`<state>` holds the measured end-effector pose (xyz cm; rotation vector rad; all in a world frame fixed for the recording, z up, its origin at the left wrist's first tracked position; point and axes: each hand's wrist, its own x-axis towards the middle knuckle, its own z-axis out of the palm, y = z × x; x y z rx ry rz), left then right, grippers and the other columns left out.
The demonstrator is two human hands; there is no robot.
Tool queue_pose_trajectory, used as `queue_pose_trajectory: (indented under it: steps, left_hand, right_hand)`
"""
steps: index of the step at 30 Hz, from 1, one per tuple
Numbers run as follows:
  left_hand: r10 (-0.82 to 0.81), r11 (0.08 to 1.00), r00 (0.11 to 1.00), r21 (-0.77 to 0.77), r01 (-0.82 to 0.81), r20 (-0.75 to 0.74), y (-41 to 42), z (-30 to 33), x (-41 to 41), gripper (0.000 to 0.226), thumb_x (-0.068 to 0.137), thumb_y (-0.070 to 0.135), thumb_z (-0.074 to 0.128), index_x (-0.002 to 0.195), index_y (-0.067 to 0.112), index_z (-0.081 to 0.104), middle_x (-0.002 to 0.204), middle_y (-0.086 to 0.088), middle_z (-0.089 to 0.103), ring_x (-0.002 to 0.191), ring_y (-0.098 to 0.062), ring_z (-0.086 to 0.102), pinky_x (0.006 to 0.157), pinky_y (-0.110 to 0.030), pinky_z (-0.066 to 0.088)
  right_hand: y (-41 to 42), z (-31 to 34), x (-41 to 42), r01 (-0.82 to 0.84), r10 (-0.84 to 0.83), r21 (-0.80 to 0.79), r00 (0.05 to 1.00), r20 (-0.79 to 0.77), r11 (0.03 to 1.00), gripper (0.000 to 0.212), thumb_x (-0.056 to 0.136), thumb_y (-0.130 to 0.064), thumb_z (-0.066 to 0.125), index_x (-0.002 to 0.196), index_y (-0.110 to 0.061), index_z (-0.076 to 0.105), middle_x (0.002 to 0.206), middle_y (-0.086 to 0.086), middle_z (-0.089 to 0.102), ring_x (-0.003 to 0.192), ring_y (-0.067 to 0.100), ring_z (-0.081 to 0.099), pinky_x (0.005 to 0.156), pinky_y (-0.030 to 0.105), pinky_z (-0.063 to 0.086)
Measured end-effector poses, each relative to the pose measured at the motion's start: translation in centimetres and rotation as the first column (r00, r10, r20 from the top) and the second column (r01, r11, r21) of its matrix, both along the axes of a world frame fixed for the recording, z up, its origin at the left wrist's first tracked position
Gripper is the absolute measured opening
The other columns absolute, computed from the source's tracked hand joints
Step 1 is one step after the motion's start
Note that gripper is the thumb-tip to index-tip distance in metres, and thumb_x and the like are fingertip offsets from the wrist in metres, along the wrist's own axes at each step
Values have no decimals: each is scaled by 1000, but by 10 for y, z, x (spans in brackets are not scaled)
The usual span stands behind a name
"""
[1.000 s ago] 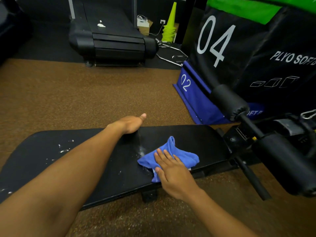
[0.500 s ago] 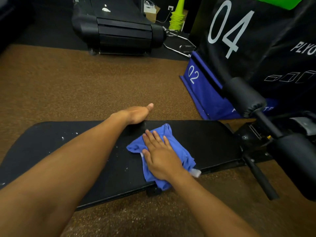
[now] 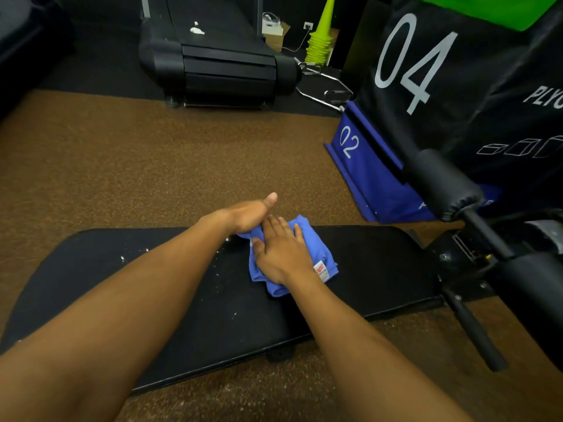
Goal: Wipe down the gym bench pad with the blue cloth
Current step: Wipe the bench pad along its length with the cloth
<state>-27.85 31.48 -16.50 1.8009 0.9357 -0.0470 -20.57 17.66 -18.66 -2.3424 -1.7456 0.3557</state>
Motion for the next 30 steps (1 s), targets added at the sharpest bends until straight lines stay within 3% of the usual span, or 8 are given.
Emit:
queue_pose_trajectory:
  steps: [4, 8, 12, 15, 18, 21, 25, 30]
  left_hand:
    - [-7, 999, 999, 47, 9, -39, -12, 3, -1, 81, 93, 75, 21, 134, 17, 61, 143, -2, 59, 138, -19, 46, 121, -43, 25]
    - [23, 994, 990, 110, -8, -139, -20, 8, -5, 114, 67, 94, 13, 138, 19, 60, 149, -2, 54, 139, -21, 47, 119, -46, 28]
    - [20, 977, 979, 210, 24, -204, -30, 17, -6, 112, 72, 90, 5, 140, 20, 58, 153, -5, 49, 140, -28, 45, 117, -48, 29]
    - [28, 982, 981, 191, 9, -191, -31, 18, -10, 118, 62, 95, 3, 134, 23, 63, 150, -5, 52, 137, -28, 46, 116, -51, 29]
    - [23, 986, 987, 164, 4, -162, -32, 21, -11, 102, 78, 88, 8, 133, 23, 64, 151, -4, 50, 140, -26, 43, 119, -52, 24]
    - [10, 992, 990, 124, 7, -143, -28, 20, -11, 93, 87, 81, 12, 136, 20, 62, 152, -3, 50, 142, -24, 41, 121, -50, 20]
    - [-42, 997, 994, 63, 48, -101, -20, 16, -10, 84, 94, 75, 11, 114, 22, 72, 135, -2, 64, 129, -21, 53, 117, -46, 26]
    - [18, 999, 1000, -43, -17, 22, -2, 6, -9, 87, 93, 75, 17, 101, 11, 75, 108, -7, 76, 110, -22, 68, 112, -45, 39]
  right_hand:
    - [-23, 0, -6, -18, 18, 1, 1000, -2, 1000, 68, 102, -48, 24, 159, -18, 1, 167, -4, -1, 152, 13, -7, 121, 39, -8]
    - [-50, -1, -12, -33, 33, -3, 999, 29, 999, 67, 102, -49, 23, 159, -18, 3, 166, -4, -3, 151, 12, -9, 121, 37, -8]
    - [-71, -2, -16, -40, 41, -14, 999, 32, 999, 66, 103, -48, 23, 159, -20, 3, 166, -5, -4, 151, 11, -9, 121, 36, -7]
    - [-91, 2, -23, -64, 65, -33, 998, 23, 997, 63, 104, -44, 22, 159, -21, 2, 166, -6, -5, 151, 11, -9, 123, 37, -4]
    - [-123, 3, -34, -119, 119, -41, 993, 10, 992, 64, 101, -48, 14, 158, -22, 2, 165, -7, -6, 151, 9, -10, 123, 40, 0]
    - [-147, -3, -40, -167, 166, -29, 986, -10, 986, 66, 99, -55, 4, 157, -25, 0, 163, -12, -10, 149, 5, -15, 123, 36, -6]
    - [-129, -8, -35, -188, 188, -7, 981, 43, 982, 66, 98, -50, 10, 158, -23, 3, 164, -10, -6, 149, 3, -13, 120, 32, -9]
    - [-72, -9, -23, -158, 158, 3, 986, 56, 987, 58, 105, -41, 22, 158, -21, 10, 166, -6, 2, 151, 8, -4, 123, 41, 1]
